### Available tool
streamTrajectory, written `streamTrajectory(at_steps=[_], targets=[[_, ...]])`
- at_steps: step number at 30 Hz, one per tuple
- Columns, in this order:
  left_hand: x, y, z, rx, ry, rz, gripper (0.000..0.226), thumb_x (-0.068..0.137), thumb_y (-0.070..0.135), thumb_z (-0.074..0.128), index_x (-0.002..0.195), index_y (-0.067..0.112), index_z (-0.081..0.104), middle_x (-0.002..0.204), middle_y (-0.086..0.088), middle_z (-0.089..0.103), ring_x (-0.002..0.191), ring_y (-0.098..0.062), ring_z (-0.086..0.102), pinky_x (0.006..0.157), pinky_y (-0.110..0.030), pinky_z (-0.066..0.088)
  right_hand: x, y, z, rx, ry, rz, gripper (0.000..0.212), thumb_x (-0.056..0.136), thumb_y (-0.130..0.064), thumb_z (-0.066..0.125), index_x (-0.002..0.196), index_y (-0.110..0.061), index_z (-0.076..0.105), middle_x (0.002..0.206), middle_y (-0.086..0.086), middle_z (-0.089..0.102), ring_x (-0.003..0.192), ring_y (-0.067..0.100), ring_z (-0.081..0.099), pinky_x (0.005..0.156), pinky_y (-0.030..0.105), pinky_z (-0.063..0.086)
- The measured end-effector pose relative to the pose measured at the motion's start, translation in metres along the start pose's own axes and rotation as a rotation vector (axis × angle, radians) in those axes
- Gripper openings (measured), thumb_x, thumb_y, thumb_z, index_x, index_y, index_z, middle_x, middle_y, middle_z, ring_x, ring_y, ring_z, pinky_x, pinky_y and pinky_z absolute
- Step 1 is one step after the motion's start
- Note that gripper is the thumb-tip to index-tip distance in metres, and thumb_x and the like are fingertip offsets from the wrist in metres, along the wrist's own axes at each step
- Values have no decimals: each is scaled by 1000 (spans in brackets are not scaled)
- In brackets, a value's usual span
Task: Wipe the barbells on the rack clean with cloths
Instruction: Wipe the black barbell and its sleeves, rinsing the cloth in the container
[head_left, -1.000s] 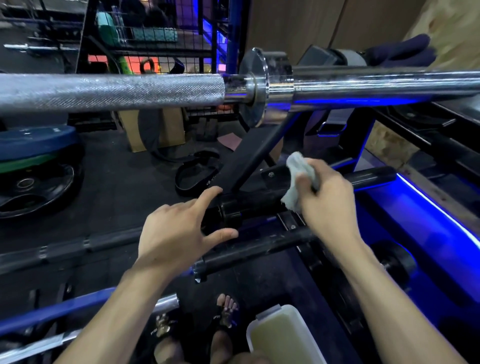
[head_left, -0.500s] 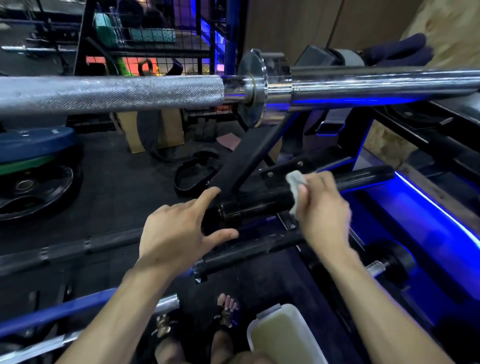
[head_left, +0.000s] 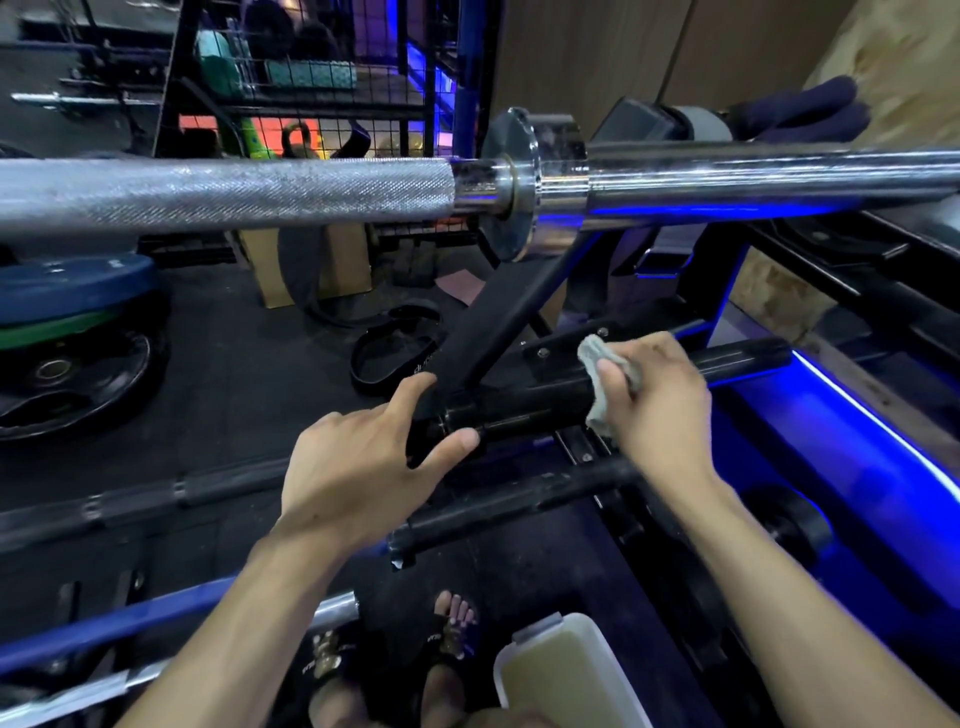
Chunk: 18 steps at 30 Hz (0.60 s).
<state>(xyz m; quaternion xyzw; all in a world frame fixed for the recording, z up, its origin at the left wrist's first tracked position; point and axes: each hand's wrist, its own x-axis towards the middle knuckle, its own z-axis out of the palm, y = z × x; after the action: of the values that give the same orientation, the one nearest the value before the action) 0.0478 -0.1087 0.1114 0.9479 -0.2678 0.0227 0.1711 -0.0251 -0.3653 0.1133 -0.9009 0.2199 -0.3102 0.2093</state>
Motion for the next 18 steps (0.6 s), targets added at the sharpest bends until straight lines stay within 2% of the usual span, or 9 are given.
streamTrajectory(at_steps=[3,4,6,7,9,12,15,16,18], targets=[[0,1,4,6,5,6,80,85,88,16,148,43,34,111,16,71,100,-18,65,73,-32,35,1,-10,-10,310,53,97,18,93,-19,67,105,-33,66,108,-3,65,84,24,68,76,30,52],[0,1,4,7,10,13,79,85,88,17,147,42,36,114,17,71,101,-17,65,73,-32,34,0,-18,-14,383,60,127,22,91,-17,67,104,-35,62,103,-4,67,80,20,69,72,26,53],[1,1,4,-3,13,19,78,85,88,19,146,43,37,113,17,71,100,-18,66,72,-32,34,-4,-31,-18,473,45,117,25,88,-5,65,104,-23,59,86,-11,69,71,7,67,62,18,51],[1,1,4,-5,15,20,78,84,89,20,145,43,38,112,17,71,99,-18,66,71,-32,35,-6,-37,-18,523,28,96,26,87,0,64,103,-19,56,85,-13,69,72,5,66,63,22,53],[2,0,6,-9,20,19,79,83,90,20,144,44,37,111,17,71,98,-19,66,71,-33,36,-11,-45,-17,594,-21,33,33,86,7,63,105,-18,56,94,-11,68,82,8,68,71,31,58],[1,-2,6,-7,22,12,79,81,92,20,143,46,36,111,18,71,100,-21,65,73,-33,34,-7,-53,-10,619,-52,-97,46,85,16,58,117,-17,62,108,-2,63,98,11,67,81,30,57],[2,-2,6,-8,21,15,82,79,93,21,144,45,35,110,15,72,100,-22,66,72,-34,34,-10,-59,-3,548,-77,-283,44,72,25,51,100,-7,63,113,7,58,104,12,62,88,20,47],[2,-2,5,-8,21,16,82,79,93,22,145,46,34,108,15,73,100,-23,66,72,-34,34,-18,-56,2,497,-145,-354,43,70,24,52,100,-5,61,116,7,58,111,15,60,94,19,43],[1,-1,4,-7,25,20,83,77,94,23,145,47,31,103,13,73,99,-23,66,72,-34,34,-39,-44,7,362,-374,-381,41,75,16,58,106,-11,55,136,-2,52,131,16,52,104,22,41]])
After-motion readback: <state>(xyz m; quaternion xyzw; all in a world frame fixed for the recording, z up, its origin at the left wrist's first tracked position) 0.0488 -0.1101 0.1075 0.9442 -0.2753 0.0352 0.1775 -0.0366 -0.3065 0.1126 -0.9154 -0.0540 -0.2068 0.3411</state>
